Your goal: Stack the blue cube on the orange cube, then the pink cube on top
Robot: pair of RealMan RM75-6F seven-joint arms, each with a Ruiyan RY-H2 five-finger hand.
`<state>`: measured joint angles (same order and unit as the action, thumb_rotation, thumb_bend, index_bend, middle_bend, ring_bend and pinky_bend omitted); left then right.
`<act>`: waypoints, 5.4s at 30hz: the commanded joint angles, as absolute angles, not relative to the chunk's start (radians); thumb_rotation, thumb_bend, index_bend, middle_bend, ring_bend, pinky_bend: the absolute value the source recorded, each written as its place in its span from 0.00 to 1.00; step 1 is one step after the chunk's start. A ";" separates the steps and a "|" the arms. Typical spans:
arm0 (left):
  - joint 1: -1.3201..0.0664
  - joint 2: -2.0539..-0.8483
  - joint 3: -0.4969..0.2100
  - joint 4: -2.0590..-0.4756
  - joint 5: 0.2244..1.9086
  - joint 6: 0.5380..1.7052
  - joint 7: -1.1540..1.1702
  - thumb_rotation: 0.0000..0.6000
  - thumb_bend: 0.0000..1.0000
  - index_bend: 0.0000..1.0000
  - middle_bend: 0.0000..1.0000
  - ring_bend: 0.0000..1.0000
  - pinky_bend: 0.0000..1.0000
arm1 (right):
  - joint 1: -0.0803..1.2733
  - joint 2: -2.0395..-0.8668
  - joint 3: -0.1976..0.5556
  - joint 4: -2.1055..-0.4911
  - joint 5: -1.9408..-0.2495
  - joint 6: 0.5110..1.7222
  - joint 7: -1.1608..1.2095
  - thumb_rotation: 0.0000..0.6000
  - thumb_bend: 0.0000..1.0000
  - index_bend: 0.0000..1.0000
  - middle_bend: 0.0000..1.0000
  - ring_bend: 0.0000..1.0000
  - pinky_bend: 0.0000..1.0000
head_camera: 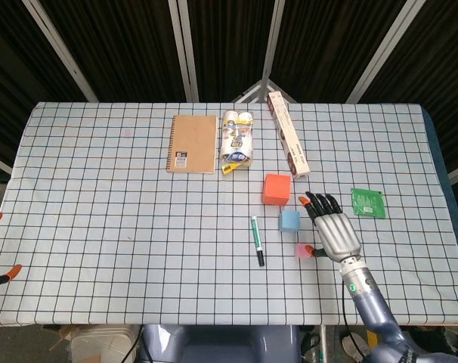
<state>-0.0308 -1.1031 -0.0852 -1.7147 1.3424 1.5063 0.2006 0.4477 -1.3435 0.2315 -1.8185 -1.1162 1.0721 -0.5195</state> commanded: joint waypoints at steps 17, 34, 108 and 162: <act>-0.037 -1.104 -0.099 -1.715 1.304 1.498 0.206 1.00 0.13 0.08 0.00 0.00 0.00 | 0.589 -1.487 0.240 -1.621 -0.898 1.025 -0.559 1.00 0.24 0.29 0.00 0.00 0.00; -0.045 -1.114 -0.104 -1.720 1.280 1.494 0.239 1.00 0.13 0.08 0.00 0.00 0.00 | 0.624 -1.532 0.217 -1.538 -0.905 1.013 -0.502 1.00 0.24 0.35 0.00 0.00 0.00; -0.060 -1.103 -0.124 -1.709 1.216 1.466 0.217 1.00 0.13 0.08 0.00 0.00 0.00 | 1.085 -1.515 0.338 -1.478 -0.332 1.018 -0.922 1.00 0.39 0.47 0.00 0.00 0.00; -0.061 -1.097 -0.119 -1.708 1.219 1.466 0.205 1.00 0.13 0.08 0.00 0.00 0.00 | 1.114 -1.467 0.279 -1.533 -0.264 1.076 -0.893 1.00 0.39 0.47 0.00 0.00 0.00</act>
